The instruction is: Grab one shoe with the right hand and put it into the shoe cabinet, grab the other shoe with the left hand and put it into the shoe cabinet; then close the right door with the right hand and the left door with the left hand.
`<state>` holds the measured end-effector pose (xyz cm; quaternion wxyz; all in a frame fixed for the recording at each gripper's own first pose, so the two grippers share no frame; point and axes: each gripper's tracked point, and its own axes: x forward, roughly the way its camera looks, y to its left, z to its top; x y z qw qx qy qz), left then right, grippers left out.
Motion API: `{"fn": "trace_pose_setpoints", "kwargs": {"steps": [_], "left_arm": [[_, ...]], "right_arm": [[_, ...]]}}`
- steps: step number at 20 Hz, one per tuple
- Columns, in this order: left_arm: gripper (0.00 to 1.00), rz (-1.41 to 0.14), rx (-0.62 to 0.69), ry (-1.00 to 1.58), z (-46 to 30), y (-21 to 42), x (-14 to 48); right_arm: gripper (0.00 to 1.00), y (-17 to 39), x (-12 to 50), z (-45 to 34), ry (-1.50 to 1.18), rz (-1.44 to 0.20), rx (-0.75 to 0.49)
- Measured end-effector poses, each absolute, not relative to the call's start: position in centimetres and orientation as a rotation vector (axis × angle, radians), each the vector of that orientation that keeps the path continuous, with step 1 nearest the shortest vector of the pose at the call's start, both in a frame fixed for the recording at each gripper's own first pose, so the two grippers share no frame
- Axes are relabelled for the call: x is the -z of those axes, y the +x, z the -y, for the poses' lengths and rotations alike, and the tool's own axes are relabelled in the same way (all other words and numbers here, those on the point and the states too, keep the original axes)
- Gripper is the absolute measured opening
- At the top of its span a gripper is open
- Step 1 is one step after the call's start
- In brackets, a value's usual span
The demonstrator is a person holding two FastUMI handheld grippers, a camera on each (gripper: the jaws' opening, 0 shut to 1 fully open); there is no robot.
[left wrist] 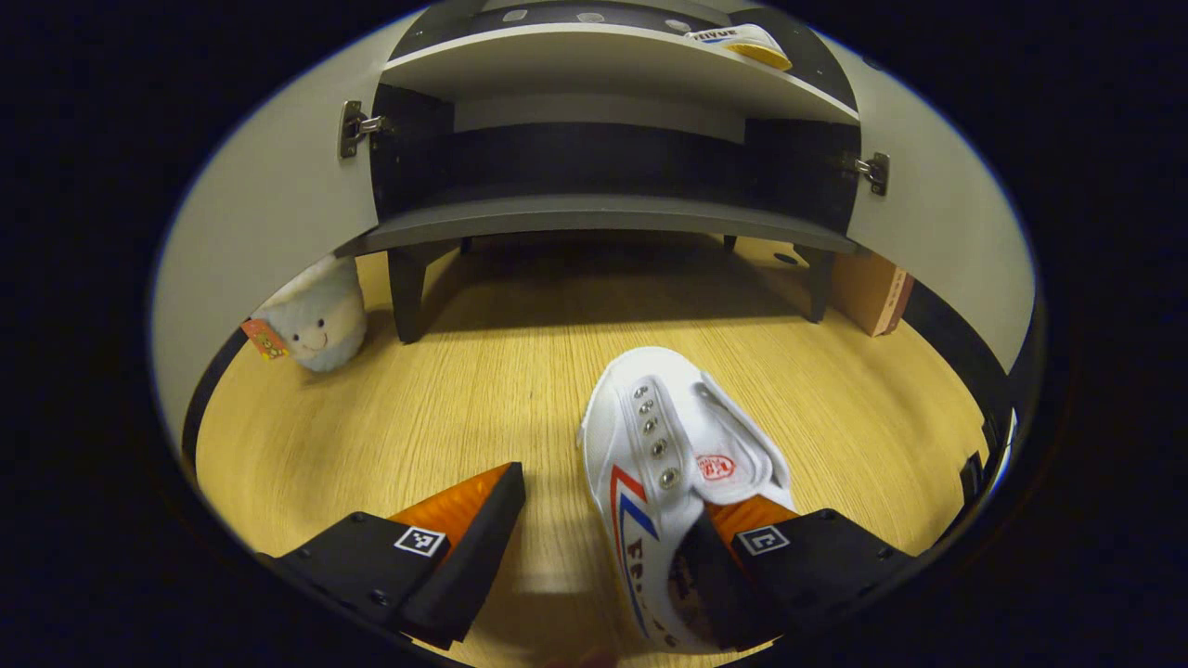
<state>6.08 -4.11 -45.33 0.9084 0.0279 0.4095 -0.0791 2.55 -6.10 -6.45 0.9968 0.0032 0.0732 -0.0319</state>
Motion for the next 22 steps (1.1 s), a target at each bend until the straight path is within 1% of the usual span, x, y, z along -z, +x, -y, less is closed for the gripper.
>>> {"fn": "trace_pose_setpoints", "kwargs": {"steps": [2, 3, 4, 5, 6, 7, 8, 9, 10, 11, 12, 14, 16, 18, 20, 22], "left_arm": [[0.98, -0.830, 0.177, 0.078, 4.3, 6.9, 45.8], [1.00, -0.821, 0.182, 0.078, 4.5, 7.2, 45.8], [0.95, -0.809, 0.189, 0.062, 4.8, 7.4, 45.9], [0.92, -0.802, 0.195, 0.036, 5.1, 7.5, 45.8], [0.82, -0.794, 0.204, 0.012, 5.6, 7.4, 45.7], [0.75, -0.787, 0.194, 0.005, 5.7, 7.4, 45.4], [0.63, -0.779, 0.176, -0.002, 5.4, 7.6, 45.5], [0.58, -0.778, 0.158, -0.012, 5.0, 7.5, 45.4], [0.44, -0.781, 0.143, -0.021, 4.6, 7.5, 45.5], [0.36, -0.779, 0.139, -0.019, 4.2, 7.5, 45.2], [0.23, -0.788, 0.132, -0.002, 3.8, 7.3, 45.2], [0.12, -0.787, 0.123, -0.003, 3.4, 6.5, 44.3], [0.12, -0.754, 0.112, -0.013, 3.2, 5.7, 41.7], [0.11, -0.686, 0.102, 0.037, 2.9, 5.3, 37.3], [0.12, -0.610, 0.086, 0.087, 2.6, 5.4, 31.8], [0.12, -0.540, 0.070, 0.055, 3.0, 6.1, 25.7]], "right_arm": [[0.94, 2.9, 6.6, 6.1, 0.012, -0.152, 0.060], [0.94, 3.1, 6.7, 6.0, 0.013, -0.155, 0.058], [0.94, 3.1, 6.8, 6.0, 0.011, -0.158, 0.057], [0.94, 3.3, 7.0, 5.8, 0.009, -0.161, 0.054], [0.94, 3.4, 7.0, 5.6, 0.008, -0.164, 0.049], [0.94, 3.4, 7.1, 5.4, 0.007, -0.167, 0.044], [0.94, 3.6, 7.2, 5.3, 0.003, -0.167, 0.039], [0.94, 3.7, 7.3, 5.1, 0.000, -0.167, 0.033], [0.94, 3.7, 7.3, 4.7, -0.002, -0.168, 0.025], [0.94, 3.7, 7.4, 4.5, -0.001, -0.170, 0.016], [0.94, 3.9, 7.5, 4.1, 0.000, -0.170, 0.008], [0.94, 4.2, 7.6, 3.5, 0.006, -0.169, -0.007], [0.94, 4.3, 7.8, 2.8, 0.013, -0.169, -0.021], [0.94, 4.5, 8.0, 2.1, 0.020, -0.171, -0.037], [0.94, 4.7, 8.1, 1.6, 0.024, -0.171, -0.046], [0.94, 4.8, 8.1, 1.3, 0.033, -0.168, -0.053]]}}
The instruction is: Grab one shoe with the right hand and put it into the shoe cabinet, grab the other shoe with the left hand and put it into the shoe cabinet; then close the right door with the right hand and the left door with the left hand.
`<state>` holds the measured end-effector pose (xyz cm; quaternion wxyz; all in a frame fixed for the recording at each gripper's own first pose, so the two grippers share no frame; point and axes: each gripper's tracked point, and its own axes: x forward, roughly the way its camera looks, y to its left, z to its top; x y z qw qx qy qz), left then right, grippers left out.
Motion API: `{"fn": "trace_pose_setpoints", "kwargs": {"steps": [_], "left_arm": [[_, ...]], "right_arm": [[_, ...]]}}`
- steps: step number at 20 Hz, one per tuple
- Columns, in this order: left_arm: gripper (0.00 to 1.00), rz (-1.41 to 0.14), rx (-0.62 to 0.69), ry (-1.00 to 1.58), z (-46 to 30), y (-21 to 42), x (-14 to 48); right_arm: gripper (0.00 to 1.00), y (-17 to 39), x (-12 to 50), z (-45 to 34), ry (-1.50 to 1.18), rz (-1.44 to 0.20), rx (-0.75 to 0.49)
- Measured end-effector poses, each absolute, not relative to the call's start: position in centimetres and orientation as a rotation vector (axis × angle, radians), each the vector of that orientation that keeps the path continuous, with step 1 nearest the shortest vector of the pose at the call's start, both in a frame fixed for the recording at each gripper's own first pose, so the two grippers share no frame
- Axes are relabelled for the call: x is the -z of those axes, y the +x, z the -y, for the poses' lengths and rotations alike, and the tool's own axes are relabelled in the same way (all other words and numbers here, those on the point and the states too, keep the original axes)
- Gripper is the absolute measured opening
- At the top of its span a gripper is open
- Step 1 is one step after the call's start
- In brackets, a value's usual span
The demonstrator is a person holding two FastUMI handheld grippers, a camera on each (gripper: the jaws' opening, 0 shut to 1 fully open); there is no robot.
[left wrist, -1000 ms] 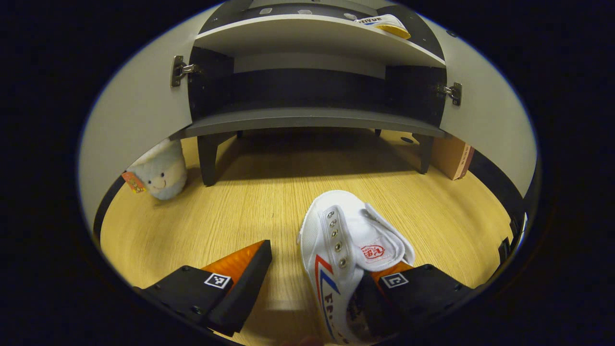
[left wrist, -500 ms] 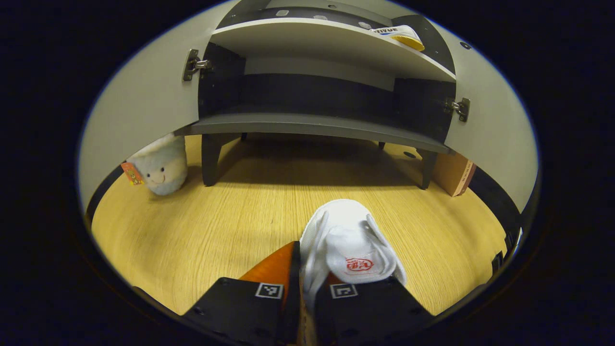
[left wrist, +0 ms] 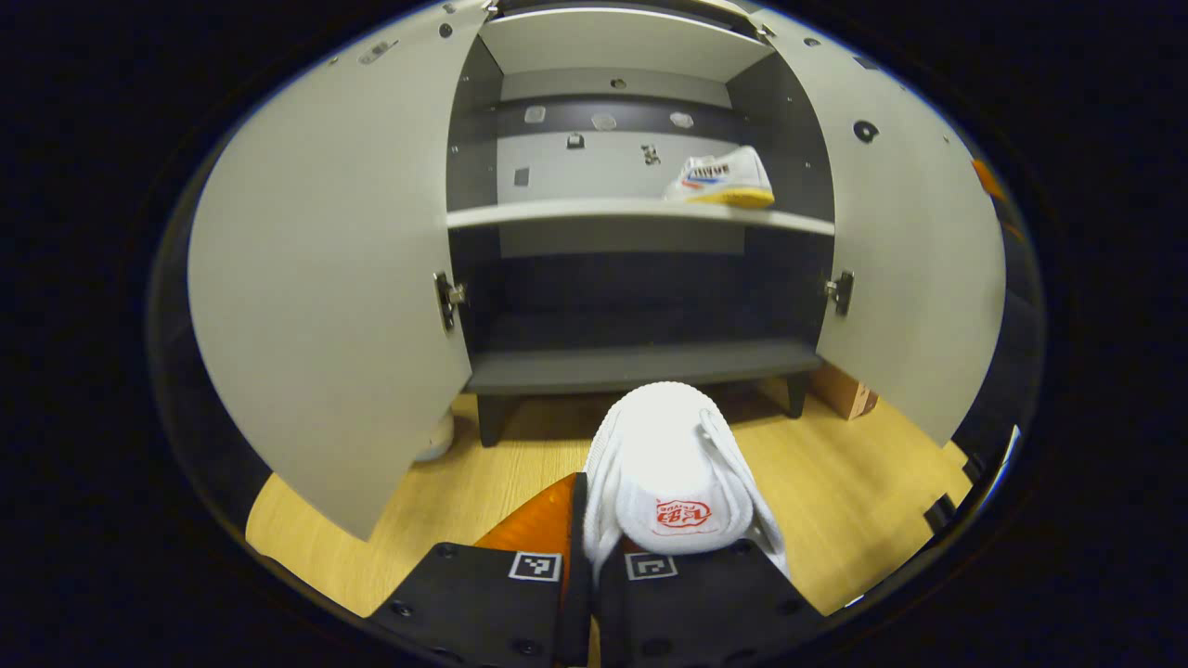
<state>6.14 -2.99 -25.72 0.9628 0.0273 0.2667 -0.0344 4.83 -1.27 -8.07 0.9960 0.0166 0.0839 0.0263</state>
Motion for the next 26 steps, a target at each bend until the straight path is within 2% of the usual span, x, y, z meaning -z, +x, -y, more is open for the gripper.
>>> {"fn": "trace_pose_setpoints", "kwargs": {"steps": [5, 9, 12, 17, 22, 26], "left_arm": [[0.12, -0.354, 0.062, -0.030, 3.9, 12.8, 10.9], [0.12, -0.299, 0.093, -0.067, 5.3, 19.9, 5.8], [0.12, -0.330, 0.072, -0.076, 5.7, 26.2, 6.2], [0.12, -0.464, -0.009, 0.016, 4.5, 34.9, 12.5], [0.11, -0.581, -0.072, 0.065, 3.4, 38.3, 17.5], [0.10, -0.635, -0.094, 0.093, 3.0, 39.5, 19.1]], "right_arm": [[0.94, 4.7, 7.9, 1.0, 0.051, -0.159, -0.059], [0.94, 4.2, 7.3, 1.5, 0.069, -0.145, -0.048], [0.94, 2.9, 6.4, 1.5, 0.076, -0.140, -0.028], [0.94, 2.1, 6.4, 3.2, 0.066, -0.139, 0.018], [0.94, 2.1, 7.0, 4.0, 0.062, -0.161, 0.040], [0.94, 2.3, 7.6, 4.7, 0.046, -0.174, 0.056]]}}
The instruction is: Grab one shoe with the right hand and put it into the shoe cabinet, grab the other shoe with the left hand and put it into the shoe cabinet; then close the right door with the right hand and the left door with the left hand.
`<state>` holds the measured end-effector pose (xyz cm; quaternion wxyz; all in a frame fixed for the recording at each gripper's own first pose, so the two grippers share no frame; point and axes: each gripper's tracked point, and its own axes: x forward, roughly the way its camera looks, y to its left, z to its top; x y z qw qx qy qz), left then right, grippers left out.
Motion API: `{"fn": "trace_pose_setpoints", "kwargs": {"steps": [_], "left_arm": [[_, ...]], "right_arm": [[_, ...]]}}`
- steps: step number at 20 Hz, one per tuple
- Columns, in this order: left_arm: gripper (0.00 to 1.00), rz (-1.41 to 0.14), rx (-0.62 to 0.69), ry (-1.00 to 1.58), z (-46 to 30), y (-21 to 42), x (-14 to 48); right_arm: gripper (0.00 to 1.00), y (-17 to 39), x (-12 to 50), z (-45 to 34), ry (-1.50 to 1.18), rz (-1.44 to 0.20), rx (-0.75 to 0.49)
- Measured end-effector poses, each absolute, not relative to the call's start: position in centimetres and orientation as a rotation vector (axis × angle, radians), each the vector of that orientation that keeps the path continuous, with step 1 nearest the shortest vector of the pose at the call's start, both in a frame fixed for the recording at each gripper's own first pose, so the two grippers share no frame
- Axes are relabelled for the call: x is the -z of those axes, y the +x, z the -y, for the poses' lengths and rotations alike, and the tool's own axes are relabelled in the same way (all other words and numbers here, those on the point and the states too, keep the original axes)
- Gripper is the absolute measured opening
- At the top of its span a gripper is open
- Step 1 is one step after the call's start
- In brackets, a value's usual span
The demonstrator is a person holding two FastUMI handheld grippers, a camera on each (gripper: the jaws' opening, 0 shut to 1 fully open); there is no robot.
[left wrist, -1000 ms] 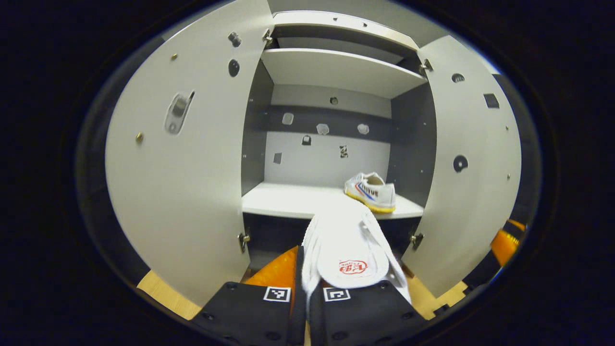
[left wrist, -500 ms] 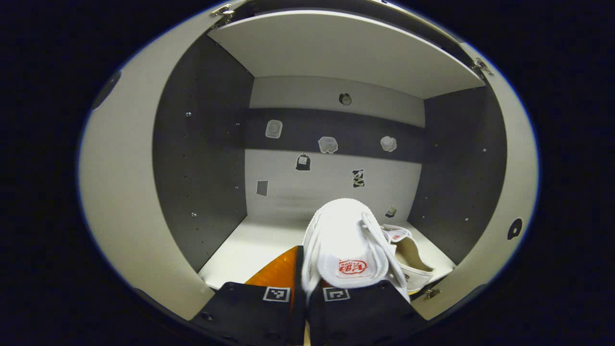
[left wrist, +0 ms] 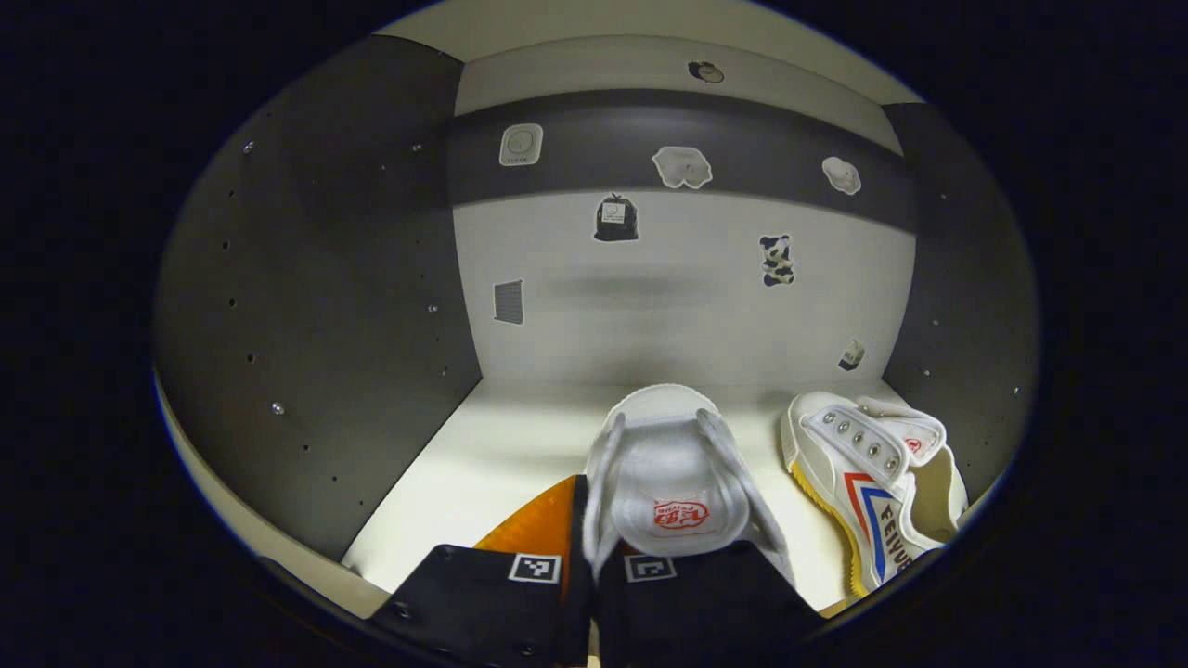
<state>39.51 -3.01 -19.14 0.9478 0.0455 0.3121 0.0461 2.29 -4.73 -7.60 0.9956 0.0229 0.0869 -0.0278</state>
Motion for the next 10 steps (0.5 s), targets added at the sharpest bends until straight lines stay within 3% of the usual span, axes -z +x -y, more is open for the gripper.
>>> {"fn": "trace_pose_setpoints", "kwargs": {"steps": [4, 5, 6, 10], "left_arm": [[0.14, -0.654, -0.068, 0.121, 3.72, 40.12, 19.96], [0.17, -0.654, -0.066, 0.117, 4.01, 40.25, 20.07], [0.25, -0.652, -0.074, 0.115, 3.96, 40.15, 20.09], [0.37, -0.648, -0.106, 0.113, 3.72, 40.10, 20.15]], "right_arm": [[0.94, 2.80, 8.08, 4.59, 0.070, -0.190, 0.048], [0.94, 2.88, 8.07, 4.55, 0.068, -0.189, 0.047], [0.94, 2.94, 8.14, 4.56, 0.063, -0.190, 0.046], [0.94, 3.04, 8.22, 4.34, 0.062, -0.192, 0.036]]}}
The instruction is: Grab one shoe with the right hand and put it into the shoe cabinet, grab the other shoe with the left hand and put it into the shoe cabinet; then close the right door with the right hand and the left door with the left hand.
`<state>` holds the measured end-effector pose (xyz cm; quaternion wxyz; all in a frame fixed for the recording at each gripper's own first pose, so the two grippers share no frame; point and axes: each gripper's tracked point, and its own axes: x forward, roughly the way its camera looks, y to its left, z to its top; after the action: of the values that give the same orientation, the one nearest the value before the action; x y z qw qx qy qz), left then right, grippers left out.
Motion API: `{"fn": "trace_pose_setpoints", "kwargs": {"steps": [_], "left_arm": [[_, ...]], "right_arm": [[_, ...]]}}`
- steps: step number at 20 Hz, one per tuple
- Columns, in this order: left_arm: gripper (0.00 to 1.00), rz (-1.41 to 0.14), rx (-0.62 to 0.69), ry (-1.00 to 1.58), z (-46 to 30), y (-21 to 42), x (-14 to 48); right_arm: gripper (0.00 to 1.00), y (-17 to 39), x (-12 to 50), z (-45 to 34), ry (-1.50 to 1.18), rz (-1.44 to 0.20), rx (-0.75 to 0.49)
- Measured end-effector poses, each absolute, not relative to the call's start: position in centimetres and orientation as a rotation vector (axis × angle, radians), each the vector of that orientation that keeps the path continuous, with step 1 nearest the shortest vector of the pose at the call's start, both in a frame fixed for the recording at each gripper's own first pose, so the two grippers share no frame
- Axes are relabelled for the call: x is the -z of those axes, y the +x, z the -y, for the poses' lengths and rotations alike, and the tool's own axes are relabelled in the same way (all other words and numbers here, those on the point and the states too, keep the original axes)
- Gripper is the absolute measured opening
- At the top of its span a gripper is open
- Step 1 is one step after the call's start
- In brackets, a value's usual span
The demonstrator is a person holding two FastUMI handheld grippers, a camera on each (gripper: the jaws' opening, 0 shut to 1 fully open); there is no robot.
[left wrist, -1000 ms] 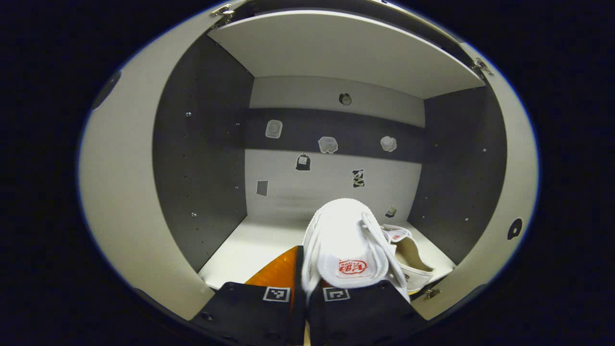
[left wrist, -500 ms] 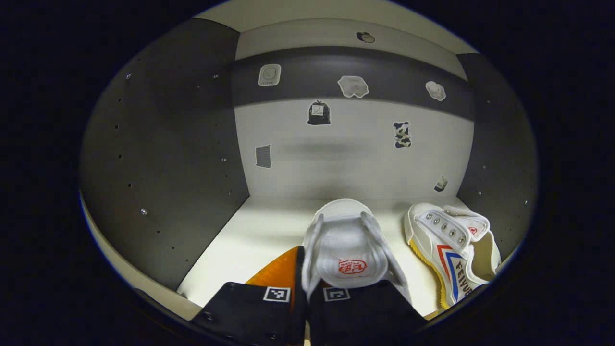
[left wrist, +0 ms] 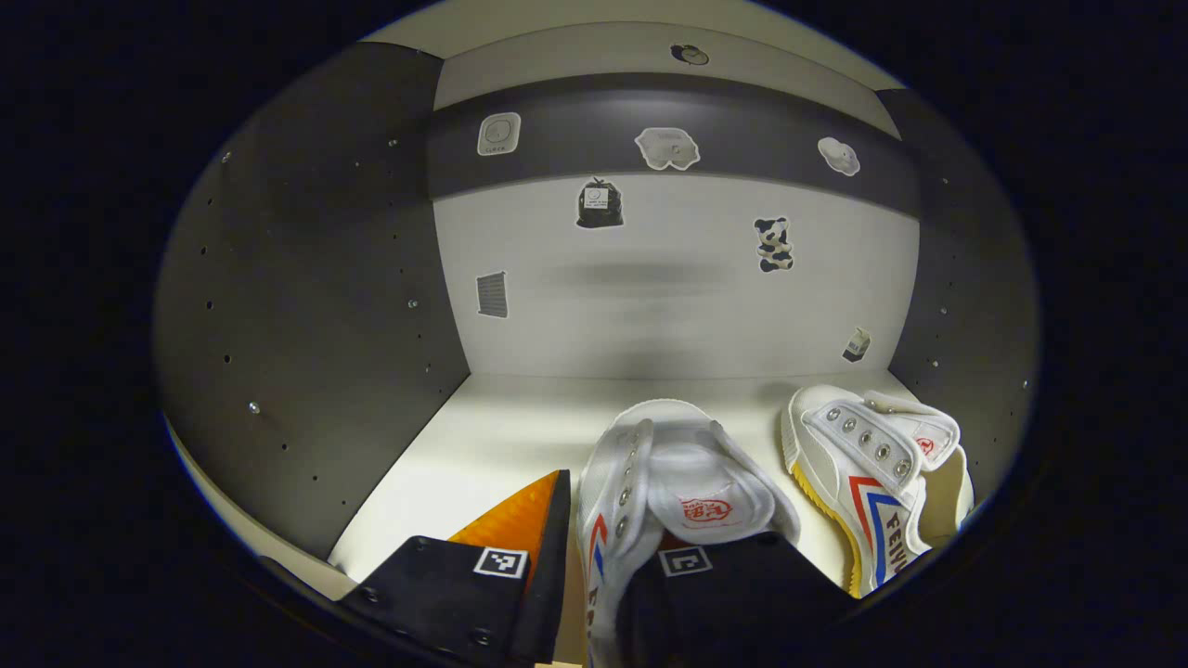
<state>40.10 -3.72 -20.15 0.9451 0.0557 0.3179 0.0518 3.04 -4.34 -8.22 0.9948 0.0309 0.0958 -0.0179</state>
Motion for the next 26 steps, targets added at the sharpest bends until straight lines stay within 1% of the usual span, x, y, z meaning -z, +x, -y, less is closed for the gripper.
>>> {"fn": "trace_pose_setpoints", "kwargs": {"steps": [1, 2, 3, 4, 5, 6, 7, 8, 9, 12, 15, 18, 21, 25, 26], "left_arm": [[0.39, -0.649, -0.106, 0.117, 3.5, 40.0, 20.1], [0.49, -0.646, -0.106, 0.117, 3.2, 40.0, 20.0], [0.57, -0.635, -0.103, 0.117, 2.9, 40.0, 19.8], [0.71, -0.635, -0.108, 0.115, 2.5, 39.9, 19.7], [0.77, -0.642, -0.103, 0.106, 2.3, 39.6, 19.8], [0.87, -0.648, -0.102, 0.097, 2.1, 39.3, 19.7], [0.88, -0.648, -0.096, 0.082, 2.1, 38.9, 19.5], [0.93, -0.639, -0.091, 0.076, 2.1, 38.7, 19.0], [0.95, -0.627, -0.084, 0.076, 2.1, 38.4, 18.6], [0.96, -0.603, -0.056, 0.095, 2.7, 37.2, 17.3], [0.95, -0.562, -0.017, 0.104, 3.6, 35.7, 15.6], [0.96, -0.483, 0.034, 0.093, 5.1, 33.7, 12.1], [0.96, -0.405, 0.098, 0.062, 6.6, 30.3, 8.5], [0.96, -0.283, 0.141, 0.029, 7.2, 24.9, 3.7], [0.95, -0.262, 0.149, 0.020, 7.2, 23.3, 2.7]], "right_arm": [[0.94, 3.1, 8.3, 4.3, 0.063, -0.192, 0.034], [0.94, 3.1, 8.3, 4.2, 0.063, -0.192, 0.032], [0.94, 3.1, 8.3, 4.1, 0.064, -0.194, 0.029], [0.94, 3.1, 8.4, 4.0, 0.067, -0.195, 0.024], [0.94, 3.1, 8.4, 3.7, 0.068, -0.195, 0.017], [0.94, 3.2, 8.4, 3.6, 0.069, -0.194, 0.013], [0.94, 3.2, 8.5, 3.4, 0.069, -0.195, 0.007], [0.94, 3.2, 8.6, 3.2, 0.071, -0.196, 0.002], [0.94, 3.2, 8.6, 3.0, 0.074, -0.198, -0.004], [0.94, 3.0, 8.5, 2.2, 0.083, -0.196, -0.022], [0.94, 2.7, 8.4, 1.9, 0.082, -0.193, -0.034], [0.94, 2.3, 8.2, 1.6, 0.089, -0.191, -0.047], [0.94, 2.0, 7.8, 1.4, 0.085, -0.184, -0.056], [0.94, 1.7, 7.3, 1.1, 0.090, -0.182, -0.081], [0.94, 1.6, 7.2, 1.0, 0.084, -0.180, -0.086]]}}
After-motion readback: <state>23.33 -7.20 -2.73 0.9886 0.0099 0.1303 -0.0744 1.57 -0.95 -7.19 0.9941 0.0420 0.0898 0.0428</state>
